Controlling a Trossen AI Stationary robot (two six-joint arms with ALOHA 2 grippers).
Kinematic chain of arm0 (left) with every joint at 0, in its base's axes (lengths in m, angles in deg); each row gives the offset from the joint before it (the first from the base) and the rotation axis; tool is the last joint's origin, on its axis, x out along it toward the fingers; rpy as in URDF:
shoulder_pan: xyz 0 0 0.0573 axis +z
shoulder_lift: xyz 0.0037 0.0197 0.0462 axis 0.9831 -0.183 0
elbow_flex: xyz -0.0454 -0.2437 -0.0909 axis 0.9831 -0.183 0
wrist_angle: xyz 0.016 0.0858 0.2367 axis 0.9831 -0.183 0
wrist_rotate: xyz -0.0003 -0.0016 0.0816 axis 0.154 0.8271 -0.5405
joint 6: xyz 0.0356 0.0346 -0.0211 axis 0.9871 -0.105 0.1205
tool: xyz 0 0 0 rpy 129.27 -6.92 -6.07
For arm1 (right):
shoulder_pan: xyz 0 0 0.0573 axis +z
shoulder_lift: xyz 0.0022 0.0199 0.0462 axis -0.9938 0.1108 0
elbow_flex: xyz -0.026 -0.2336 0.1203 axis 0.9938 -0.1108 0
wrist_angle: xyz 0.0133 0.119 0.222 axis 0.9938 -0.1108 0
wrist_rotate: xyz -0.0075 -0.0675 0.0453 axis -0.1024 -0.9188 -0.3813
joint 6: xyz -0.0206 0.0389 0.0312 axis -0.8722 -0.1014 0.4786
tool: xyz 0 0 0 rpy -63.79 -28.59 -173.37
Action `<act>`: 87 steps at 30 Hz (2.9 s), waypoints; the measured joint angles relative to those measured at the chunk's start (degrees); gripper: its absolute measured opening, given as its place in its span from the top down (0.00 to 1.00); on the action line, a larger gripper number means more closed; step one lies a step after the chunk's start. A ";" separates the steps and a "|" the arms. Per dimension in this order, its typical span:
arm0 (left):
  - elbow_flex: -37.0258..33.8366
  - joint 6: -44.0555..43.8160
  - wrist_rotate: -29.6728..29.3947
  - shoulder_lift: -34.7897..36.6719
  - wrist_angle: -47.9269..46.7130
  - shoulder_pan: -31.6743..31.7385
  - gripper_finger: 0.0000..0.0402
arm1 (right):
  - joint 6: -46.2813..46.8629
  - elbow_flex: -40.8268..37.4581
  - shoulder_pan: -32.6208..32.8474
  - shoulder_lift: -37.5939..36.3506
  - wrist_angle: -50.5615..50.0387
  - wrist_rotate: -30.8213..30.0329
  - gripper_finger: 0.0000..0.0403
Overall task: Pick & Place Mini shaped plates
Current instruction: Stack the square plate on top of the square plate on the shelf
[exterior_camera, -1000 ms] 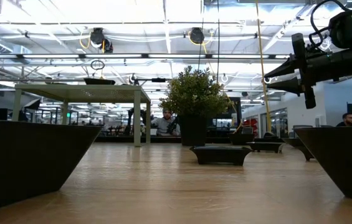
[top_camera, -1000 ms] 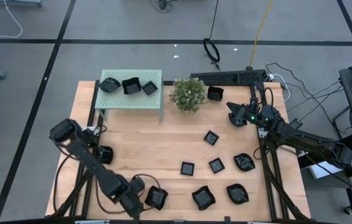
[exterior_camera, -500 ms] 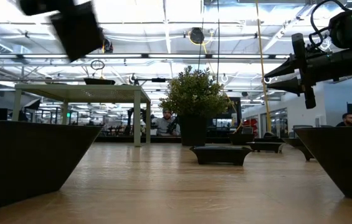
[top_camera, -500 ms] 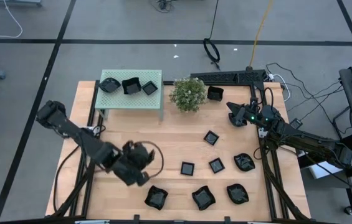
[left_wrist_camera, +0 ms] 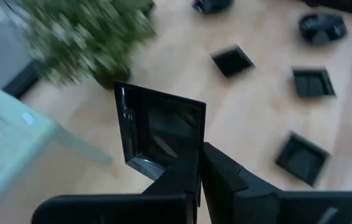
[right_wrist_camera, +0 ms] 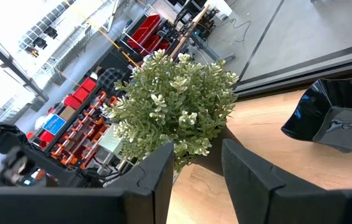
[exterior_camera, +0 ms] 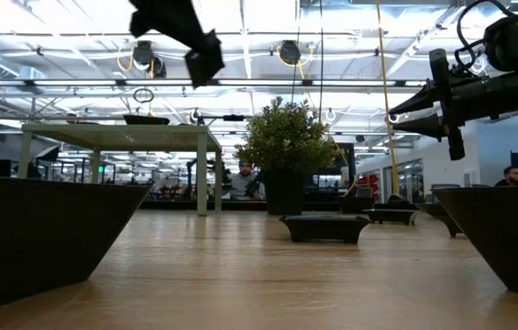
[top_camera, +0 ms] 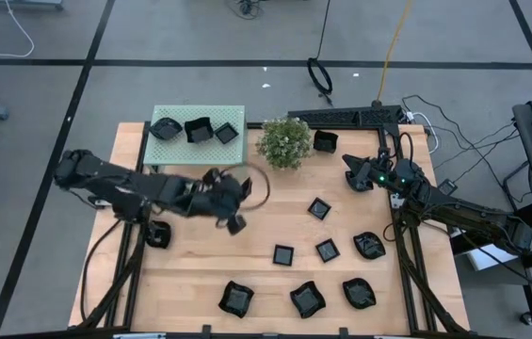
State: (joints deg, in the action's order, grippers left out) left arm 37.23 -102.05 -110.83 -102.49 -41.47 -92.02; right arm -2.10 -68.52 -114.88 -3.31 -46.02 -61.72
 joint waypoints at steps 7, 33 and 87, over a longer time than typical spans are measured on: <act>6.87 9.74 1.06 0.00 -0.15 11.91 0.98 | 0.00 0.00 0.00 0.02 0.00 -0.02 0.69; 8.97 10.72 6.14 -9.29 -7.57 36.77 0.98 | -0.01 0.00 0.01 0.00 -0.03 -0.01 0.69; 8.99 14.42 3.03 -7.96 -14.03 36.23 0.93 | 0.00 0.00 0.00 0.01 -0.01 -0.01 0.69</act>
State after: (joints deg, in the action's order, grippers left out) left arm 46.21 -87.64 -107.81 -110.44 -55.50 -55.79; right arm -2.10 -68.52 -114.88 -3.30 -46.03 -61.73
